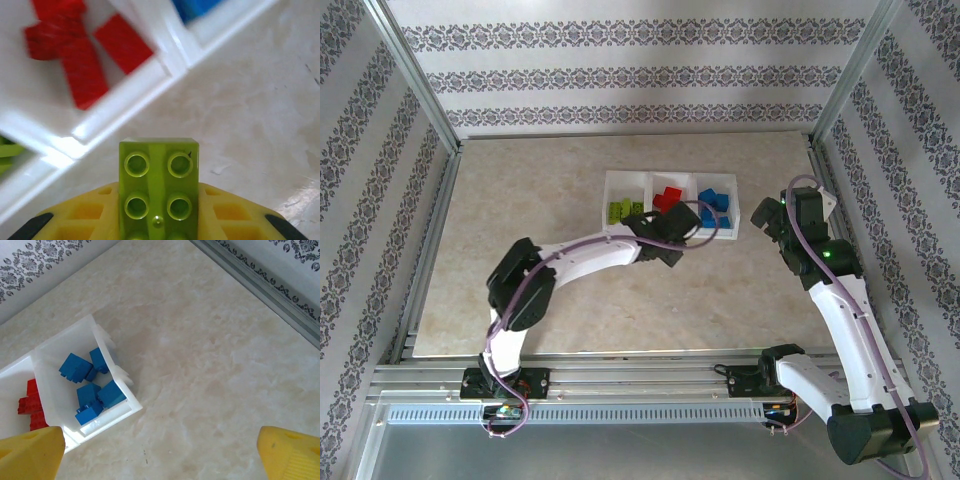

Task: Sort the legos into containers by color
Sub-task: Place the lego in the container.

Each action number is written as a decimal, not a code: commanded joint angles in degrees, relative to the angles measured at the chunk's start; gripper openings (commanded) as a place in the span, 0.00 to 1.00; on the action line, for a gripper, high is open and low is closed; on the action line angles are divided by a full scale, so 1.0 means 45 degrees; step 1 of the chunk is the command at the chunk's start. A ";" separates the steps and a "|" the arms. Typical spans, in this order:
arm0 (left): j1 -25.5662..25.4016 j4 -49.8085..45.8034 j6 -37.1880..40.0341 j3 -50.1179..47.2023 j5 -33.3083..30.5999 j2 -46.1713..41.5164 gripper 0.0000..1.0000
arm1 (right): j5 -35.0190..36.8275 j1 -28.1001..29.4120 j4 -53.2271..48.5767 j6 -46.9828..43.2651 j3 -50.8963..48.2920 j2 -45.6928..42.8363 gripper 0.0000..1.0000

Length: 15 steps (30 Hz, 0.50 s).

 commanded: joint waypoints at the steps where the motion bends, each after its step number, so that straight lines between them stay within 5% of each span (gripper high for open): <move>1: 0.0890 0.0189 -0.0479 -0.0660 -0.0535 -0.1224 0.30 | -0.0101 -0.0085 0.0144 0.0145 0.0004 0.0092 0.98; 15: 0.4269 0.0528 -0.1858 -0.0810 -0.0245 -0.1779 0.31 | -0.0513 -0.0068 0.0253 0.0253 -0.0048 0.0125 0.98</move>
